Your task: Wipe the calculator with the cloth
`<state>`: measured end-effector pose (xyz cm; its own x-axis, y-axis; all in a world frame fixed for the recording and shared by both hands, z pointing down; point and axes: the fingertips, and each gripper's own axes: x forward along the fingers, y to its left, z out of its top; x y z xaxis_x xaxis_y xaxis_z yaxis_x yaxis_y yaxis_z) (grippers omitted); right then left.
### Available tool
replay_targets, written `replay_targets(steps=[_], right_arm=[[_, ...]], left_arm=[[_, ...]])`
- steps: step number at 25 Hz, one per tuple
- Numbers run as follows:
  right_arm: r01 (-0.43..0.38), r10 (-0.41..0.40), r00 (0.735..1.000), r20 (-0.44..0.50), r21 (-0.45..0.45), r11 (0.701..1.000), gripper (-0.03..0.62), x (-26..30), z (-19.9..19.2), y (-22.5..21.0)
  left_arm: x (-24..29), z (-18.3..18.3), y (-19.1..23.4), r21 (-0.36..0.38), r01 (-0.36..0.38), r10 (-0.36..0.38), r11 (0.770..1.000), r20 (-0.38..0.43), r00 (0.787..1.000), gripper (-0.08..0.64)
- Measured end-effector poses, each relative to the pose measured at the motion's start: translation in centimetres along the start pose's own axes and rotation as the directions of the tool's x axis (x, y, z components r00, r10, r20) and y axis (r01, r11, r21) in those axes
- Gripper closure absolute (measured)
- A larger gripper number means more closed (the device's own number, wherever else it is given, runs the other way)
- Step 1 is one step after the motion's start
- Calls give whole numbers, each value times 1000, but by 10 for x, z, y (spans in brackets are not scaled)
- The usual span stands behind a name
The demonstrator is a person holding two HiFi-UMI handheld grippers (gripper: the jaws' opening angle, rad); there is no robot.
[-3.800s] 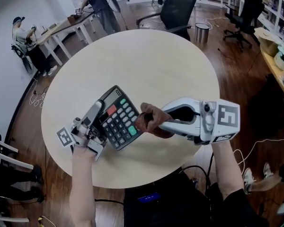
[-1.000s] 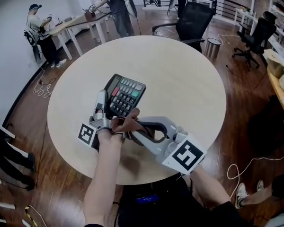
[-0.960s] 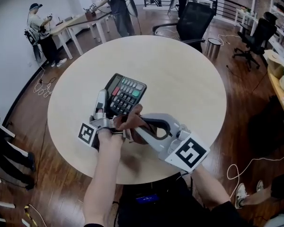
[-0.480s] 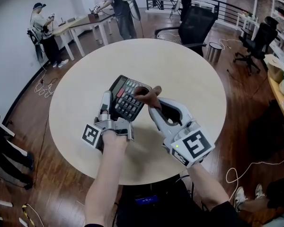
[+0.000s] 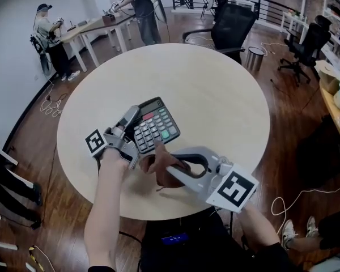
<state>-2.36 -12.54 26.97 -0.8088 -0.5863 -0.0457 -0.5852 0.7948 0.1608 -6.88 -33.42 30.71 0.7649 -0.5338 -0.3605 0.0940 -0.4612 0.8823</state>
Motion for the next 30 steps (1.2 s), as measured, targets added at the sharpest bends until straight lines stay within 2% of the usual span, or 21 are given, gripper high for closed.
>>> replay_targets(steps=[1,2,5,7,8,10,12,13,14,15,17,18,19,20,21,22,23,25,26,28,30], right_arm=[[46,-45,999,-22,25,999,541,-12,-4,-19],[93,-91,994,-59,27,995,541,-23,-11,-41],[235,-221,960,-172,65,970,541,-47,-34,-104],[294,-266,936,-231,99,951,541,-52,-47,-136],[311,-274,927,-256,116,943,541,-52,-54,-148],[323,-270,914,-303,140,936,541,-47,-69,-165],[316,-248,905,-346,156,936,541,-37,-83,-174],[311,-235,901,-365,163,936,541,-31,-90,-178],[307,-225,896,-383,170,936,541,-27,-96,-183],[305,-216,892,-397,174,936,541,-22,-101,-188],[304,-208,885,-418,178,936,541,-13,-106,-198],[306,-208,881,-424,175,936,541,-8,-107,-202],[308,-212,878,-430,168,936,541,-4,-107,-208],[309,-216,874,-436,156,938,541,0,-107,-213],[307,-217,869,-444,141,941,541,5,-107,-219],[298,-213,866,-453,125,946,541,11,-107,-224],[283,-202,864,-462,113,952,541,19,-109,-229],[232,-154,867,-474,110,967,541,37,-111,-232],[196,-114,873,-474,126,972,541,47,-112,-230],[115,-16,891,-454,192,975,541,66,-110,-221],[48,67,903,-424,256,966,541,76,-107,-207]], left_arm=[[5,-9,1,32,4,0,999,-128,992,508],[10,-17,1,68,10,7,998,-236,972,506],[19,-33,11,185,0,86,983,-458,885,506],[28,-45,21,261,-8,157,965,-558,815,502],[32,-49,26,288,-10,185,958,-588,787,499],[40,-51,32,344,9,220,939,-620,753,502],[48,-50,34,419,74,234,905,-635,736,500],[53,-48,35,460,105,243,882,-633,735,476],[57,-46,37,504,122,260,855,-620,740,420],[61,-44,39,554,128,287,823,-599,747,361],[61,-33,45,666,110,367,738,-532,763,259],[57,-26,45,711,89,401,697,-490,774,244],[49,-18,41,736,67,416,674,-453,789,244],[37,-12,31,737,48,410,675,-428,805,244],[22,-12,19,715,28,395,699,-418,818,246],[4,-18,7,672,2,380,740,-421,824,263],[-16,-29,-5,609,-33,366,792,-431,825,307],[-48,-59,-25,441,-85,306,893,-459,834,327],[-57,-73,-32,361,-91,263,928,-463,846,330],[-64,-88,-38,255,-104,211,961,-437,875,360],[-61,-86,-32,193,-140,205,971,-378,903,360]])
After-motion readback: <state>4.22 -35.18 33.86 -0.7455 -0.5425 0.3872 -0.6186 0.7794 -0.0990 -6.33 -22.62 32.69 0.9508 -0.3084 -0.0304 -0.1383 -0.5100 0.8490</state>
